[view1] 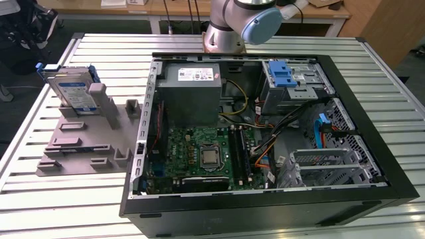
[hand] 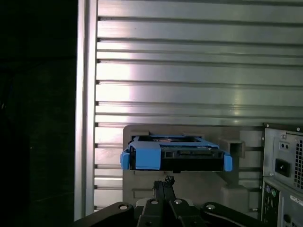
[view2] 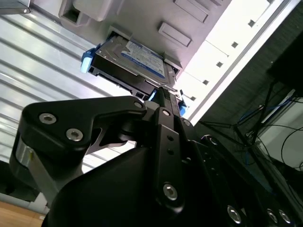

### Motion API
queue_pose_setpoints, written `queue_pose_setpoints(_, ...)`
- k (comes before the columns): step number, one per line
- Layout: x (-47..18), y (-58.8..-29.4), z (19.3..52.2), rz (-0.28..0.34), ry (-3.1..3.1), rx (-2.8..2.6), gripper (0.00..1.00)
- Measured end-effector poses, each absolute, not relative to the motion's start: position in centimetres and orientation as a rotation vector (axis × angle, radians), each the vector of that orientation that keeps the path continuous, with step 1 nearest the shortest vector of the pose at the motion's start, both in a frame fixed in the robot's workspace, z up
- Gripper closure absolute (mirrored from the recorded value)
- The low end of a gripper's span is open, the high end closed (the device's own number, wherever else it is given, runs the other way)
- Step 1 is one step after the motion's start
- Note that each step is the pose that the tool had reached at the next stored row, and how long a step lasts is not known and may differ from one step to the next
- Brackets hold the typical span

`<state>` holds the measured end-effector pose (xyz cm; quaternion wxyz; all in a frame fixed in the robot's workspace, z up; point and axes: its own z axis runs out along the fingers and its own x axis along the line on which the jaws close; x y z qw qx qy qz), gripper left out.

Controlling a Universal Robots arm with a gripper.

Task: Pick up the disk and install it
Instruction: 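Pick up the disk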

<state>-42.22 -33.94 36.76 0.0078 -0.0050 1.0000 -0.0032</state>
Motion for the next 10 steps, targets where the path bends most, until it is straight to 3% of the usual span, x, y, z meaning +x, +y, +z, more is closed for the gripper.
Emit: queue_pose_setpoints(10,-42.22,-33.94,36.76,-0.008,3.118,-0.211,0.89)
